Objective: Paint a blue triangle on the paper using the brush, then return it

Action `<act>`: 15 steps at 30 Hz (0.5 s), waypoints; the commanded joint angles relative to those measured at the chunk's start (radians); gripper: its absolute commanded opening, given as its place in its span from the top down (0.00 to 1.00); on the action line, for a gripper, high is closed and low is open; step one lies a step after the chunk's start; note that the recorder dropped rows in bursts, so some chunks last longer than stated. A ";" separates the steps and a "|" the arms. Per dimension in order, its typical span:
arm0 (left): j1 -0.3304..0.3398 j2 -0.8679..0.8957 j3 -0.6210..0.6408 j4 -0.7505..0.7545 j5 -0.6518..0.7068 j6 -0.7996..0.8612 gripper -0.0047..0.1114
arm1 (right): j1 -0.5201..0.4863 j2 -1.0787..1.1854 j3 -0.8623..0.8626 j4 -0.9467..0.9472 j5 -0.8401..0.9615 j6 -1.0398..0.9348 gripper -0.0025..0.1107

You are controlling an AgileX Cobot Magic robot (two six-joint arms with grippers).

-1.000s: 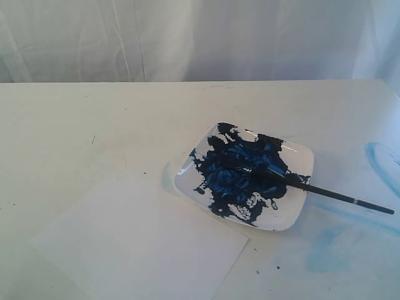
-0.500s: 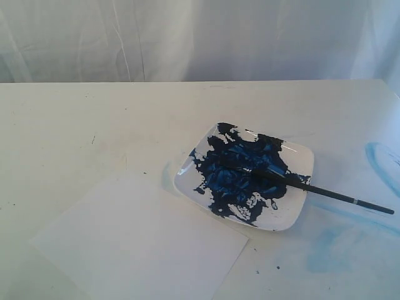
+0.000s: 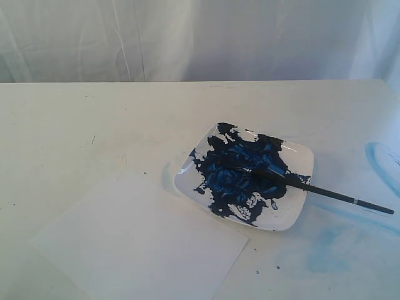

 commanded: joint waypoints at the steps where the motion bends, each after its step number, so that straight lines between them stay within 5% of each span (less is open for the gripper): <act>1: 0.005 -0.005 0.003 -0.007 0.009 -0.009 0.96 | -0.003 -0.005 0.002 0.009 -0.208 0.062 0.98; 10: 0.005 -0.005 0.003 -0.004 0.001 0.156 0.96 | -0.003 -0.005 -0.014 0.000 -0.290 0.633 0.98; 15: 0.005 -0.005 0.003 -0.004 0.001 0.220 0.96 | -0.003 -0.005 -0.096 0.000 -0.148 0.659 0.98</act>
